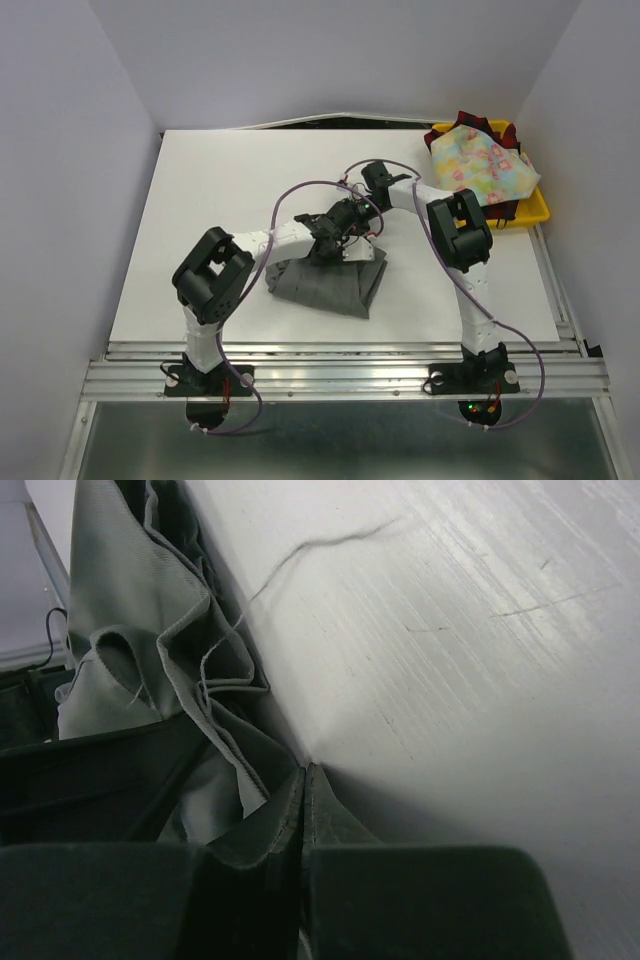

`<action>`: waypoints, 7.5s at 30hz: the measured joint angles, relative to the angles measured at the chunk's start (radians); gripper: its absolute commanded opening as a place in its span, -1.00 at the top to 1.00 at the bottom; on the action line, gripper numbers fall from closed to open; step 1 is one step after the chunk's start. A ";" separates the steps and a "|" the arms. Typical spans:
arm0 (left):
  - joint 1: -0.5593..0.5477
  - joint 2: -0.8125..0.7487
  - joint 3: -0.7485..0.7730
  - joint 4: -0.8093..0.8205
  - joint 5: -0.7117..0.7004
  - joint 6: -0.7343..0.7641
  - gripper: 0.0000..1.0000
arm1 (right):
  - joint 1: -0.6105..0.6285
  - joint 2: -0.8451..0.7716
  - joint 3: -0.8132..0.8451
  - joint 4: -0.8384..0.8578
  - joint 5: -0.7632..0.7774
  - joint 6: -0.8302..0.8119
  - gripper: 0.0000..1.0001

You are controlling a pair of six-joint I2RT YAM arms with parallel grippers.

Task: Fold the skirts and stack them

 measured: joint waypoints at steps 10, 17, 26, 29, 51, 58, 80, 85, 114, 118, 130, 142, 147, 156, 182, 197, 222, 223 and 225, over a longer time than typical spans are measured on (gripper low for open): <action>0.011 0.054 0.017 0.100 -0.031 0.027 0.40 | -0.002 0.003 0.017 -0.008 0.018 0.011 0.92; 0.065 0.025 0.154 0.002 0.000 -0.060 -0.15 | -0.070 0.013 0.200 -0.033 0.123 0.027 0.71; 0.173 -0.233 0.357 -0.097 0.105 -0.263 -0.39 | -0.238 -0.177 0.240 0.000 0.203 0.035 0.48; 0.214 -0.362 0.319 -0.113 0.219 -0.375 -0.32 | -0.228 -0.345 0.093 0.029 0.139 0.081 0.46; 0.479 -0.016 -0.233 0.269 0.986 -0.963 0.03 | 0.068 -0.399 -0.677 0.501 -0.081 0.350 0.38; 0.566 0.072 -0.116 0.284 0.942 -0.998 -0.06 | 0.039 -0.258 -0.443 0.351 0.015 0.225 0.28; 0.290 -0.619 -0.086 0.143 0.112 -0.946 -0.97 | -0.068 -0.833 -0.397 0.145 0.473 0.061 -1.00; 0.254 -0.435 -0.148 0.069 0.076 -1.031 -0.97 | -0.222 -0.873 -0.515 0.078 0.561 0.040 -1.00; 0.734 0.250 0.354 0.008 -0.032 -0.716 -0.97 | -0.281 -0.861 -0.527 0.031 0.607 -0.041 -1.00; 0.808 0.327 0.473 0.001 -0.016 -0.579 -0.97 | -0.282 -0.856 -0.520 0.031 0.595 -0.043 -1.00; 0.888 0.398 0.584 0.032 -0.027 -0.400 -0.97 | -0.283 -0.856 -0.504 0.014 0.589 -0.046 -1.00; 0.888 0.124 0.809 -0.022 0.071 -0.418 -0.97 | -0.291 -0.867 -0.386 -0.001 0.637 -0.051 -1.00; 0.870 -0.207 0.891 -0.032 0.200 -0.453 -0.97 | -0.309 -0.894 -0.331 -0.012 0.683 -0.084 -1.00; 0.619 -0.644 0.333 -0.076 0.233 -0.513 -0.97 | -0.375 -0.897 -0.273 -0.076 0.665 -0.133 -1.00; 0.593 -0.859 -0.158 -0.120 0.207 -0.611 -0.97 | -0.581 -0.328 0.021 -0.134 0.975 -0.309 -0.70; 0.593 -0.848 -0.169 -0.109 0.212 -0.612 -0.97 | -0.635 -0.242 0.192 -0.164 0.952 -0.291 0.99; 0.858 -0.678 0.028 -0.208 0.629 -0.554 -0.75 | -0.398 -0.681 0.233 -0.307 0.326 -0.343 0.99; 0.858 -0.679 0.027 -0.207 0.631 -0.548 -0.75 | -0.386 -0.690 0.201 -0.304 0.307 -0.346 0.99; 0.857 -0.692 0.015 -0.208 0.642 -0.521 -0.75 | -0.317 -0.728 0.069 -0.299 0.244 -0.357 0.89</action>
